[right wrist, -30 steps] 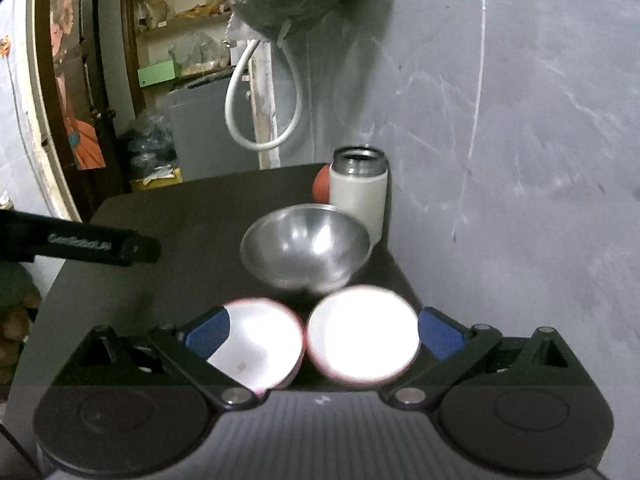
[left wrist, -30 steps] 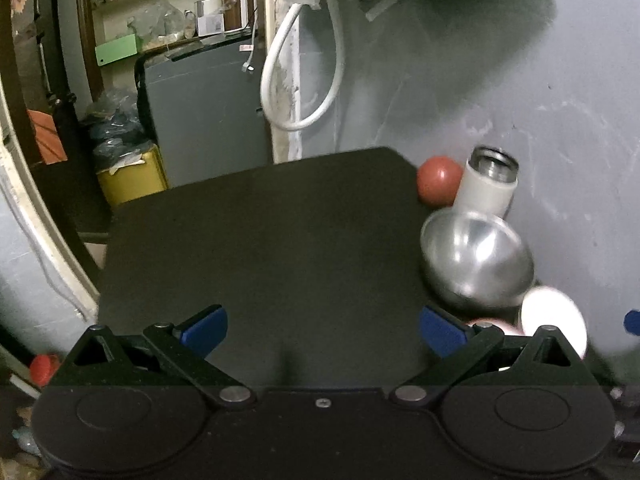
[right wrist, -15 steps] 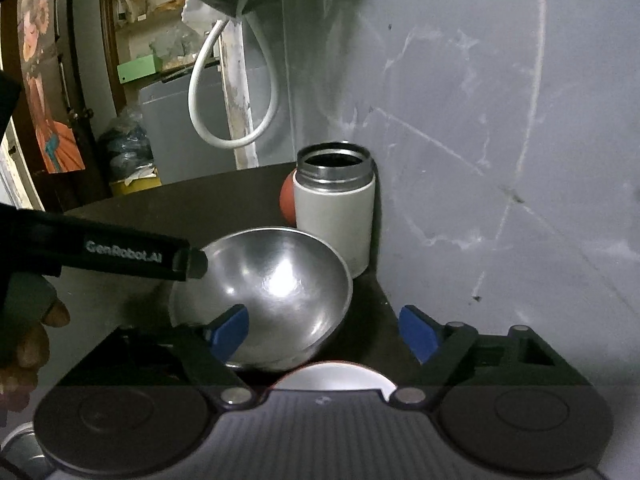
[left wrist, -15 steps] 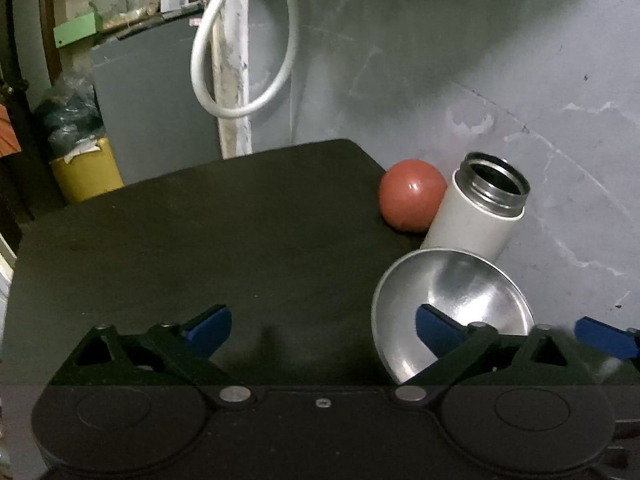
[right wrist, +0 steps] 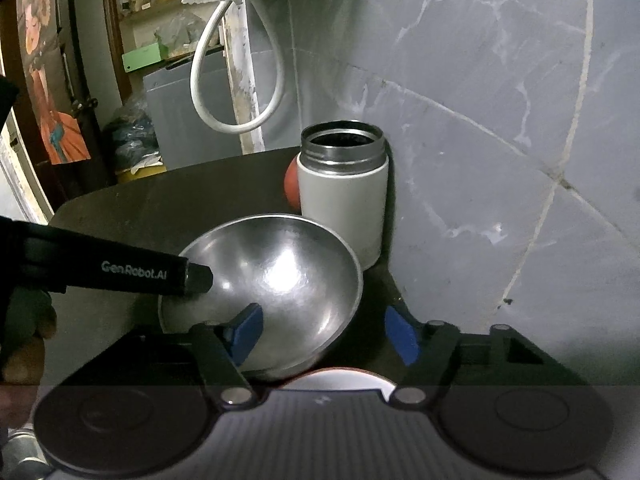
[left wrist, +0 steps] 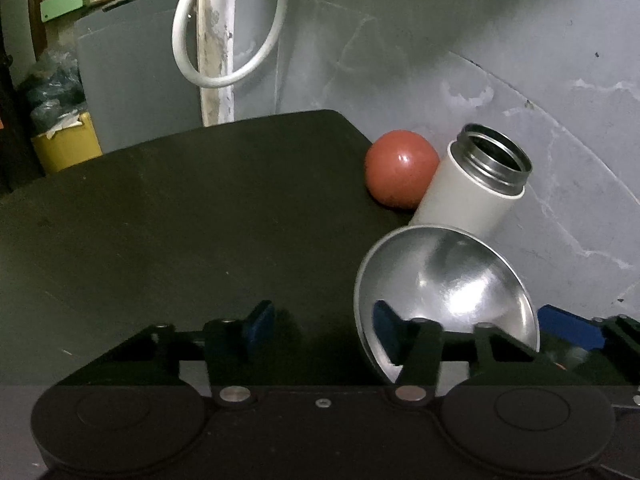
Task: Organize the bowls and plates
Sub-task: 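Move both tools to the steel mixing bowl and close on its rim, then lift the steel mixing bowl with both tools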
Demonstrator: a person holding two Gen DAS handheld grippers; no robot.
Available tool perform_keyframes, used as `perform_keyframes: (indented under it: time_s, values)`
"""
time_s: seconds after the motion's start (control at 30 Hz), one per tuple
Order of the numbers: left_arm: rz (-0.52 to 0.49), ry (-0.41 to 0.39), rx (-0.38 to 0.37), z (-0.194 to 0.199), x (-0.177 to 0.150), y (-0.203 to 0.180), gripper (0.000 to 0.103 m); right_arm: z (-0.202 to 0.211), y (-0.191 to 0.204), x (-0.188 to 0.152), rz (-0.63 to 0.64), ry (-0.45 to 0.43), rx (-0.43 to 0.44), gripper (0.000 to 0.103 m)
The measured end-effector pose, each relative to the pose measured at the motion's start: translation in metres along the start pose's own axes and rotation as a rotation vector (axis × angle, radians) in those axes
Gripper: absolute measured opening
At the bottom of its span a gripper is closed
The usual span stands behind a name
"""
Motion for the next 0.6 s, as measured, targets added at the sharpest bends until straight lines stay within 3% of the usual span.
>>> perform_keyframes:
  time_s: [0.13,0.27,0.6]
  values:
    - [0.003,0.010,-0.030,-0.001,-0.002,-0.003,0.033,-0.003,0.001,0.000,-0.001,0.015,0.008,0.045]
    - [-0.014,0.011,-0.057,-0.001,-0.003,-0.010,0.012,-0.004,0.002,-0.001,0.010,0.018,-0.006,0.034]
    - [-0.009,-0.021,-0.037,0.014,-0.006,-0.009,0.009,0.005,0.004,-0.001,0.013,0.001,-0.011,0.023]
Point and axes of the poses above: each gripper's, at about its wrist camera, not at the fingertips, and z roughly against the way its jaws point, y to its left, x to its top, the point moved 6 cm from there along -z, roughly the way its jaws point, and after that the axes turned 3 degrees about y, right-handed, at the moved point
